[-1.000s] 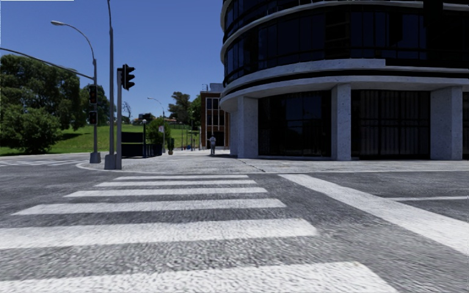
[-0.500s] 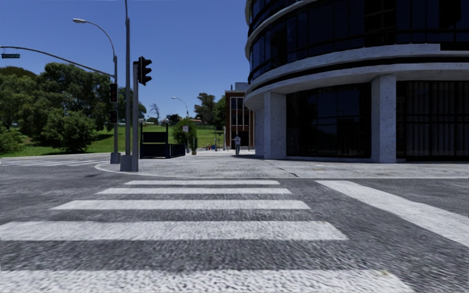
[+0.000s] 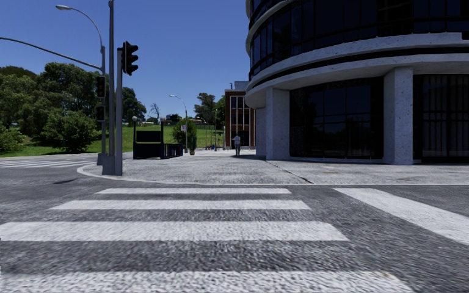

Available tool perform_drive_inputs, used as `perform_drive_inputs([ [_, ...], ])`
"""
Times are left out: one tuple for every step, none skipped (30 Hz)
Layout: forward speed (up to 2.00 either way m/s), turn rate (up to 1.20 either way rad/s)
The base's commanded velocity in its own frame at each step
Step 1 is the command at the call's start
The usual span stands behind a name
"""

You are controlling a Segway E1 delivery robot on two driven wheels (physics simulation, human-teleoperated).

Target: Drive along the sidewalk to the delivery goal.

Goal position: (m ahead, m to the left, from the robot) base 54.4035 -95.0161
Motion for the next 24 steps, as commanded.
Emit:
perform_drive_inputs([
  [2.0,0.0],
  [2.0,0.0],
  [2.0,0.0],
  [2.0,0.0],
  [2.0,0.0],
  [2.0,0.0],
  [2.0,0.0],
  [2.0,0.0],
  [2.0,0.0],
  [2.0,0.0],
  [2.0,0.0],
  [2.0,0.0],
  [2.0,0.0],
  [2.0,0.0],
  [2.0,0.0],
  [2.0,0.0],
  [2.0,0.0],
  [2.0,0.0],
  [2.0,0.0],
  [2.0,0.0],
  [2.0,0.0],
  [2.0,0.0],
  [2.0,0.0],
  [2.0,0.0],
])
